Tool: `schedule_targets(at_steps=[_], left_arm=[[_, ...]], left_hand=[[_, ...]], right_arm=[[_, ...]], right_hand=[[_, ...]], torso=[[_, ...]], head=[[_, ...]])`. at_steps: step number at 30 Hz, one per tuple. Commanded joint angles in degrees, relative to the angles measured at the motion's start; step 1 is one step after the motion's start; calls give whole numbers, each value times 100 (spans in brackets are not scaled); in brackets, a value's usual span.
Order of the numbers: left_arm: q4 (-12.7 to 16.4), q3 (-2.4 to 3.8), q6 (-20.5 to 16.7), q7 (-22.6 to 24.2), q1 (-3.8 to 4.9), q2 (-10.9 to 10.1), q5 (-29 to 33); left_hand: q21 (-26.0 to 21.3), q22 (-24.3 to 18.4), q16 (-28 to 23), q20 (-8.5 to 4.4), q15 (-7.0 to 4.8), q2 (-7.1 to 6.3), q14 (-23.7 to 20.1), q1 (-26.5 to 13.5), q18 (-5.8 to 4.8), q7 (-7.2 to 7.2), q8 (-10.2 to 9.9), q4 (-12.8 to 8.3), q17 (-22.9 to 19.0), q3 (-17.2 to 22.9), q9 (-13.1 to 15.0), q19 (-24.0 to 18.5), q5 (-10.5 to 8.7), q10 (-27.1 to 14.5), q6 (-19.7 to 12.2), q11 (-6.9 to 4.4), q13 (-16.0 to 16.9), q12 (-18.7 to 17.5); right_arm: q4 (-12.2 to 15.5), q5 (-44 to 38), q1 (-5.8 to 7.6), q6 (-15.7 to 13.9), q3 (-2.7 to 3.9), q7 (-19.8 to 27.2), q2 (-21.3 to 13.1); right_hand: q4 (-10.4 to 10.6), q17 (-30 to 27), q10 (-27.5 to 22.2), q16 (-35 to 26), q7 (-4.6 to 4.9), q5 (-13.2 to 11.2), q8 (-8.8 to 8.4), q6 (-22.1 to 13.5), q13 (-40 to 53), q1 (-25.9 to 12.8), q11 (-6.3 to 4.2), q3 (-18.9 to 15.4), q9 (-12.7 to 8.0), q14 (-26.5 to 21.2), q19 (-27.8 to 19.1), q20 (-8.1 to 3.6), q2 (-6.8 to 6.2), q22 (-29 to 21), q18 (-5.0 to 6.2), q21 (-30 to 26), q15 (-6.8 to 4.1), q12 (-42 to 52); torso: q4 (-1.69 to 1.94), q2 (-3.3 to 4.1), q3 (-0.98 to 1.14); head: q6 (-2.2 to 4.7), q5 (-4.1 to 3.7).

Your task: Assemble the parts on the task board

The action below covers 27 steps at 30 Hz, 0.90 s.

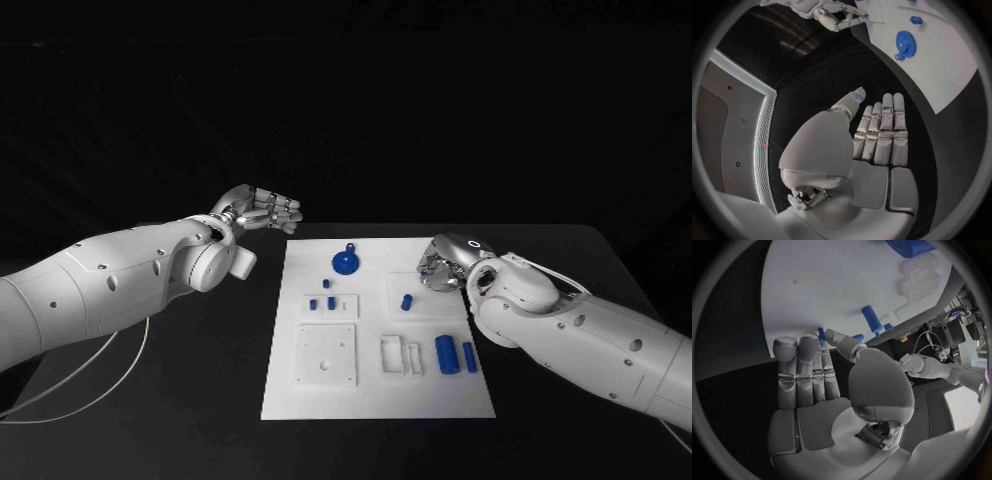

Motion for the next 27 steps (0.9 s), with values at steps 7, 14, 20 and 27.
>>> schedule_targets(at_steps=[7, 14, 20, 27], left_arm=[[16, 7, 57, 92, 13, -14, 42], [-27, 6, 26, 130, 12, -2, 62], [-113, 5, 5, 158, 9, 55, 72], [-190, 4, -90, 206, -1, 86, 100]], left_hand=[[-11, -151, -15, 6, 33, -7, -2, -78, 25, -7, 26, 87, 9, -26, 4, 65, -12, -28, -1, 0, -3, -5], [-9, -603, -12, 27, 56, 15, -70, -35, 8, -14, 26, 179, 11, -147, 4, 97, -99, -26, 12, -3, -2, -4], [-9, -764, -16, 44, 71, 6, -119, -43, 1, -9, 26, 189, 8, -155, 5, 87, -98, -19, 13, 5, -3, -5], [-11, -931, -17, 56, 85, 13, -178, -43, -18, -17, 26, 185, 1, -143, 5, 59, -81, -12, 31, 5, -2, -4]], right_arm=[[245, 370, 12, -334, 213, 294, -119], [449, 503, 0, -515, 284, 477, -176], [684, 702, -78, -543, 296, 658, -181], [1050, 523, -248, -588, 299, 777, -122]], right_hand=[[11, -3, 55, 32, -1, 50, 13, 47, 9, 17, 5, 27, 10, 16, 275, -45, 27, 8, 60, 22, -43, 12], [13, -5, 62, 35, -3, 30, 14, 55, 10, 24, 2, 22, 11, 18, 276, -47, 27, 8, 65, 24, -44, 12], [25, -11, 53, 32, 0, -19, 12, 48, 7, 37, 4, 9, 7, 14, 271, -44, 35, -6, 76, -8, -42, 8], [25, -18, 51, 29, 1, 12, 12, 43, 8, 47, 5, -13, 4, 16, 273, -43, 44, -11, 84, -16, -42, 9]], torso=[[1, -6, 2], [0, -19, -7], [13, -35, -7], [2, -50, -9]], head=[[95, 37], [168, 39], [182, 119], [135, 324]])
